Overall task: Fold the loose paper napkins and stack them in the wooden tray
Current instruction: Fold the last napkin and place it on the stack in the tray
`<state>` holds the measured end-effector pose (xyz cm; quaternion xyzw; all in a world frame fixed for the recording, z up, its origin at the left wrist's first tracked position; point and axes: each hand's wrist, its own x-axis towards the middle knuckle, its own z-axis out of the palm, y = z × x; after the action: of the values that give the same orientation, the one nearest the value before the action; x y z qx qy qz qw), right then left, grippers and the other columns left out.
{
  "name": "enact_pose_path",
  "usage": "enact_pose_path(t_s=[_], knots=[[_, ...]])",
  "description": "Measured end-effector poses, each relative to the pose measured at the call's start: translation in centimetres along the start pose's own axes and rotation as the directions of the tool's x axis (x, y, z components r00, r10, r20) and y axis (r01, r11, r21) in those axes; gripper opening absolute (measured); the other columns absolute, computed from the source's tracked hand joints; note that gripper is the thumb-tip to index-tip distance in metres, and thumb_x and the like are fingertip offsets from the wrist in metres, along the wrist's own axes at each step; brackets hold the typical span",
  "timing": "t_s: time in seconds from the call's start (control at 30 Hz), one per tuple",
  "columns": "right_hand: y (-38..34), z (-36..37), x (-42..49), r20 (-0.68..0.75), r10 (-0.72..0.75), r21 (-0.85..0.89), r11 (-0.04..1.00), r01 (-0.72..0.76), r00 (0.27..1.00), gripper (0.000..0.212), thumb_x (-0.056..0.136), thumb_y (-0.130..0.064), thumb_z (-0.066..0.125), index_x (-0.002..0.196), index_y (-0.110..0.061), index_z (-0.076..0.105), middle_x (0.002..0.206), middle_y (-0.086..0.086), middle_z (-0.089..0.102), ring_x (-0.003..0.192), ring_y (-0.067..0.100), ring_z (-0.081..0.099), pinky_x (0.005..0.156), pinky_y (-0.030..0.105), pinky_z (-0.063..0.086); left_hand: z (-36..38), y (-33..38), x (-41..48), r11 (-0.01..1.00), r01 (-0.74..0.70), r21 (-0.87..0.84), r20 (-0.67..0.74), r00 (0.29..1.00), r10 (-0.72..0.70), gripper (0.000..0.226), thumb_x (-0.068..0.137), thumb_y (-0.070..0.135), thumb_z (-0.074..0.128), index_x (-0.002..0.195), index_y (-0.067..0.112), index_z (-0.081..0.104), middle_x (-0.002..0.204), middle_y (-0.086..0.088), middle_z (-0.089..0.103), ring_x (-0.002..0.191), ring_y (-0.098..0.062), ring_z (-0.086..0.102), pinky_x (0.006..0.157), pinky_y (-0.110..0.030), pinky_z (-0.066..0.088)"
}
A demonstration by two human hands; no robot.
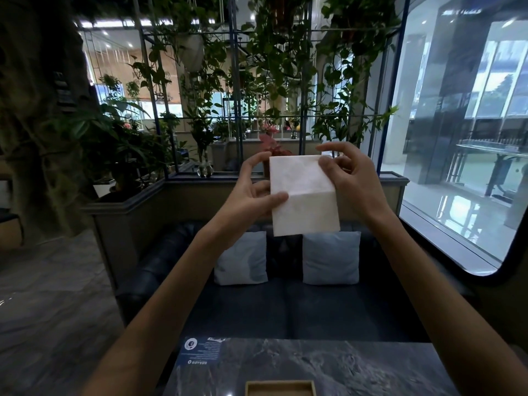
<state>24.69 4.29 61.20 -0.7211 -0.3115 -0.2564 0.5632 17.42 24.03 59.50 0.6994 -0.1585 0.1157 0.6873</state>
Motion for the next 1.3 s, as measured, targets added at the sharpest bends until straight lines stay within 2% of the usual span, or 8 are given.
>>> enact_pose_path(t_s=[0.2,0.3,0.4,0.5,0.63,0.73,0.83,1.3], knots=[[-0.8,-0.8,-0.5,0.161,0.046,0.037,0.998,-0.053,0.986,0.03,0.101,-0.037,0.049,0.13,-0.038,0.057,0.109,0.021,0.065,0.085,0.035,0.064,0.075,0.045,0.058,0.4,0.3,0.1,0.982,-0.147,0.117,-0.061,0.986,0.155,0.065,0.09,0.001,0.065,0.134,0.04,0.037,0.11,-0.017,0.067,0.096,-0.03,0.072,0.075,-0.037,0.061],[-1.1,-1.4,-0.9,0.312,0.106,0.071,0.988,-0.134,0.944,0.042,0.097,-0.038,0.054,0.139,-0.036,0.05,0.108,-0.012,0.062,0.093,0.012,0.068,0.074,0.026,0.061,0.4,0.4,0.4,0.973,-0.142,0.18,-0.128,0.978,0.166,0.047,0.091,0.005,0.064,0.13,0.028,0.051,0.108,-0.015,0.065,0.094,-0.025,0.071,0.071,-0.027,0.059],[-0.9,-1.6,-1.2,0.404,0.13,0.101,0.977,-0.185,0.906,0.055,0.086,-0.024,0.072,0.137,-0.031,0.052,0.112,-0.002,0.065,0.098,0.015,0.069,0.079,0.026,0.06,0.2,0.2,0.5,0.968,-0.117,0.223,-0.153,0.976,0.154,0.03,0.092,0.008,0.065,0.12,0.018,0.063,0.109,-0.012,0.064,0.094,-0.019,0.067,0.07,-0.022,0.056],[-0.9,-1.5,-1.4,0.397,0.102,0.07,0.988,-0.141,0.912,0.054,0.081,-0.015,0.077,0.13,-0.026,0.059,0.114,0.005,0.068,0.102,0.022,0.068,0.086,0.038,0.059,0.0,0.2,0.4,0.975,-0.095,0.201,-0.129,0.984,0.122,0.032,0.087,0.007,0.07,0.118,0.016,0.067,0.114,-0.012,0.067,0.099,-0.021,0.068,0.081,-0.028,0.059],[-0.9,-1.5,-1.3,0.327,0.086,0.028,0.995,-0.101,0.941,0.042,0.082,-0.012,0.076,0.121,-0.024,0.064,0.11,-0.003,0.066,0.095,0.007,0.068,0.087,0.028,0.058,-0.4,0.3,0.4,0.976,-0.094,0.196,-0.065,0.992,0.108,0.045,0.081,0.001,0.075,0.123,0.016,0.065,0.123,-0.013,0.064,0.109,-0.025,0.067,0.089,-0.036,0.059],[-0.9,-1.1,-1.2,0.263,0.056,-0.008,0.998,-0.056,0.963,0.031,0.085,-0.013,0.074,0.114,-0.019,0.066,0.102,-0.007,0.066,0.084,-0.004,0.066,0.078,0.017,0.056,-0.5,0.5,0.4,0.948,-0.078,0.309,-0.094,0.989,0.112,0.04,0.086,0.006,0.071,0.124,0.018,0.065,0.118,-0.011,0.065,0.104,-0.024,0.066,0.08,-0.028,0.058],[-0.4,-0.8,-1.2,0.208,0.046,-0.068,0.997,-0.032,0.977,0.02,0.088,-0.023,0.072,0.108,-0.021,0.07,0.1,-0.001,0.07,0.09,0.008,0.067,0.079,0.026,0.057,-0.5,0.8,0.5,0.901,-0.039,0.432,-0.138,0.984,0.109,0.025,0.095,0.017,0.062,0.119,0.02,0.066,0.111,-0.002,0.066,0.1,-0.015,0.063,0.072,-0.021,0.051],[-0.3,-0.7,-1.2,0.299,0.184,-0.182,0.974,-0.133,0.936,0.012,0.094,-0.033,0.062,0.095,-0.022,0.068,0.093,-0.009,0.062,0.083,0.001,0.055,0.07,0.019,0.041,-0.5,0.7,0.6,0.881,0.08,0.466,-0.191,0.982,0.012,0.026,0.101,0.029,0.05,0.108,0.008,0.065,0.103,-0.011,0.064,0.084,-0.014,0.059,0.065,-0.019,0.048]])
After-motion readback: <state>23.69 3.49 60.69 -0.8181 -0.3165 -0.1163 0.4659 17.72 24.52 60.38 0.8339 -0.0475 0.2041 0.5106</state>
